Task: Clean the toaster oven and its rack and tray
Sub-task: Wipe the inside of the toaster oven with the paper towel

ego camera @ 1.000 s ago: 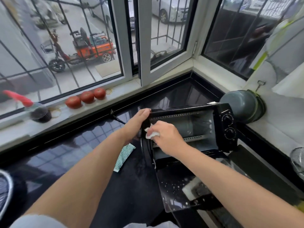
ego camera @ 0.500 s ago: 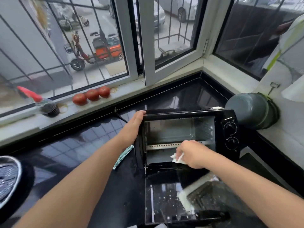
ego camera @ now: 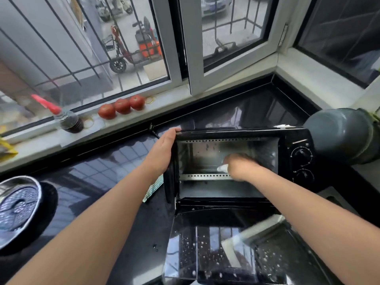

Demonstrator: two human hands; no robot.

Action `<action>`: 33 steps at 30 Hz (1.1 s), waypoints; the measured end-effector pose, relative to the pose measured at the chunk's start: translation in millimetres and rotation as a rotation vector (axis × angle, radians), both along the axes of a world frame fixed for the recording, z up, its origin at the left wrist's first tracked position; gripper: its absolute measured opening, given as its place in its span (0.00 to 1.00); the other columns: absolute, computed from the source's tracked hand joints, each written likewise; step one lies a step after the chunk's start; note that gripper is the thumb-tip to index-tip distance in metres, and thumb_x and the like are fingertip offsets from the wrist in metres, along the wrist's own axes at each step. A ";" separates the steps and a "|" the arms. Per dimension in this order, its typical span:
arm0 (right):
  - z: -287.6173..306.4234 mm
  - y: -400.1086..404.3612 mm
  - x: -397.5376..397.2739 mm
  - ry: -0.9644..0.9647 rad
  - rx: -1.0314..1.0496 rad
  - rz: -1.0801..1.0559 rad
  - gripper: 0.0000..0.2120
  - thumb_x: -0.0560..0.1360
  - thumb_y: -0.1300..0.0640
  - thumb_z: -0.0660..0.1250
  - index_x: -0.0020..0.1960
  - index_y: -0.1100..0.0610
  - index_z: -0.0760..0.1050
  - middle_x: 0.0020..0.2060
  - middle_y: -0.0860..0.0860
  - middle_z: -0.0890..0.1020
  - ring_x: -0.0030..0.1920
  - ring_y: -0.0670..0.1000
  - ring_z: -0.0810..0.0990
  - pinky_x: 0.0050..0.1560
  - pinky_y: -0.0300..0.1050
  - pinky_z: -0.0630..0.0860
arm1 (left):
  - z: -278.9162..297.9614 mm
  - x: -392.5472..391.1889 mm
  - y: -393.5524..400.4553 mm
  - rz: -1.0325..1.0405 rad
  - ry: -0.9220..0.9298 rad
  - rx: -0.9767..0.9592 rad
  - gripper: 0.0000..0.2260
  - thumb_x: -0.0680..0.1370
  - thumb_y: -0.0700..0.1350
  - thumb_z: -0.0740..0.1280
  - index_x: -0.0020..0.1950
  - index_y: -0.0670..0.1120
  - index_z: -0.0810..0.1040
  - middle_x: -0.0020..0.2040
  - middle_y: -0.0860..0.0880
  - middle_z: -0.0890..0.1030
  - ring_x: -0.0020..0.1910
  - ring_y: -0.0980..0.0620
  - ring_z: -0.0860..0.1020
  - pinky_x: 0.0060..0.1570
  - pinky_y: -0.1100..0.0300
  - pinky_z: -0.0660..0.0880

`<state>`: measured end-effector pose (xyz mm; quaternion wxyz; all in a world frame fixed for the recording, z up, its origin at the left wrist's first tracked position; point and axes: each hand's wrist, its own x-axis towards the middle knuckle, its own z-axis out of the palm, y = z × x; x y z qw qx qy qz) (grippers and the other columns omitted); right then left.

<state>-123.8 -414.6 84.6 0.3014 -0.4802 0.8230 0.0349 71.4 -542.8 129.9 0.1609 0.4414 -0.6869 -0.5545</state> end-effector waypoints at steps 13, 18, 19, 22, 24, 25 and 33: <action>-54.6 -97.8 20.1 -0.316 0.184 0.017 0.11 0.77 0.63 0.62 0.58 0.61 0.78 0.46 0.55 0.80 0.38 0.50 0.76 0.36 0.41 0.73 | -10.2 -7.1 0.1 0.107 0.058 0.056 0.18 0.86 0.61 0.51 0.60 0.62 0.81 0.57 0.59 0.84 0.61 0.60 0.79 0.68 0.55 0.70; -56.4 -100.8 22.8 -0.213 0.191 0.166 0.18 0.82 0.57 0.57 0.69 0.59 0.74 0.66 0.56 0.77 0.62 0.57 0.77 0.64 0.52 0.75 | -9.8 -11.3 -3.2 0.107 0.050 0.060 0.19 0.85 0.64 0.51 0.56 0.65 0.81 0.54 0.60 0.85 0.58 0.60 0.81 0.70 0.51 0.71; -56.4 -96.9 19.5 -0.174 0.220 0.194 0.19 0.82 0.59 0.56 0.71 0.59 0.72 0.68 0.56 0.75 0.63 0.57 0.76 0.64 0.51 0.74 | -8.2 -12.5 -4.1 0.109 0.046 0.048 0.19 0.86 0.62 0.50 0.54 0.65 0.81 0.51 0.63 0.85 0.55 0.64 0.81 0.67 0.55 0.72; -51.0 -88.6 5.2 -0.057 0.356 0.240 0.14 0.82 0.61 0.56 0.63 0.61 0.73 0.62 0.55 0.76 0.56 0.57 0.77 0.55 0.47 0.74 | -2.3 -16.2 -6.2 0.118 0.023 0.056 0.21 0.85 0.65 0.50 0.61 0.62 0.80 0.57 0.63 0.83 0.62 0.61 0.78 0.69 0.52 0.71; -45.7 -80.4 -10.1 0.020 0.453 0.216 0.10 0.80 0.64 0.55 0.56 0.61 0.73 0.57 0.58 0.76 0.49 0.57 0.76 0.50 0.47 0.75 | -1.5 -18.3 -8.5 0.125 0.018 0.074 0.26 0.79 0.74 0.52 0.64 0.63 0.79 0.66 0.54 0.80 0.70 0.49 0.75 0.73 0.42 0.69; -44.7 -76.1 -17.3 0.058 0.497 0.209 0.11 0.79 0.64 0.55 0.57 0.61 0.74 0.58 0.58 0.77 0.49 0.57 0.76 0.51 0.47 0.76 | -2.0 -19.4 -10.0 0.128 0.016 0.087 0.29 0.75 0.77 0.52 0.63 0.64 0.80 0.68 0.52 0.79 0.71 0.47 0.74 0.74 0.40 0.68; -57.1 -97.1 -1.8 -0.567 0.250 -0.150 0.17 0.77 0.70 0.59 0.58 0.57 0.81 0.57 0.56 0.79 0.55 0.55 0.79 0.54 0.47 0.77 | -7.6 -23.1 -12.2 0.175 0.038 0.090 0.31 0.69 0.81 0.53 0.59 0.66 0.81 0.67 0.50 0.80 0.70 0.45 0.75 0.73 0.39 0.69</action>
